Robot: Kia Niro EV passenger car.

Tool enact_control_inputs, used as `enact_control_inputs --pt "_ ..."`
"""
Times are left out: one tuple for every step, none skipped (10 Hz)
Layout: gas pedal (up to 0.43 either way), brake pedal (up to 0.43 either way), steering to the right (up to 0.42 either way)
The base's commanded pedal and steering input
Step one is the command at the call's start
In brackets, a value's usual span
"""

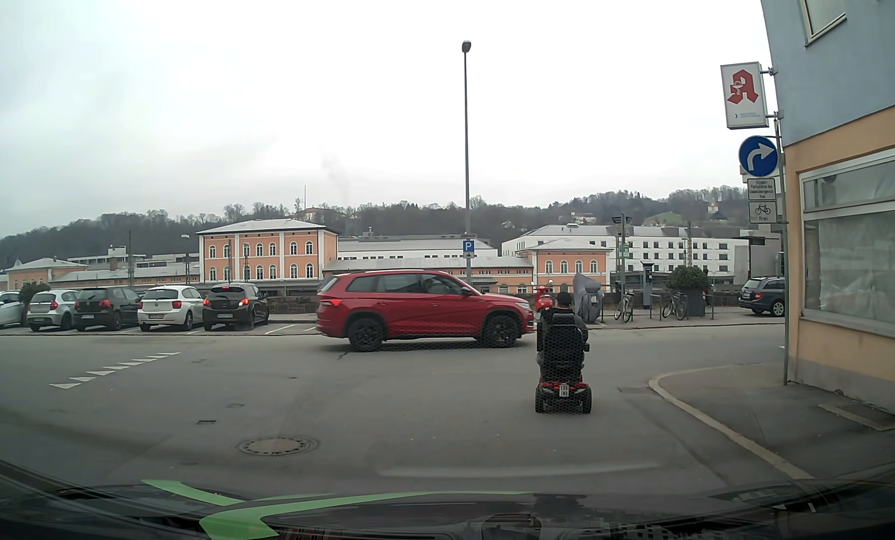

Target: Follow the waypoints while adhering to traffic rules and regulations

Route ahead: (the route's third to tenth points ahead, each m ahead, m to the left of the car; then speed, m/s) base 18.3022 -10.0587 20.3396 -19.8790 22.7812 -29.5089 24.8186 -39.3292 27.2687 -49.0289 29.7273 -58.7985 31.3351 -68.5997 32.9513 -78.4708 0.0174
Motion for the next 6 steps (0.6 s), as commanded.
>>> enact_control_inputs --pt "0.0 0.0 -0.052" --pt "0.0 0.0 -0.053" --pt "0.079 0.0 -0.057" --pt "0.13 0.0 -0.06" --pt "0.138 0.0 -0.063" --pt "0.177 0.0 -0.066"
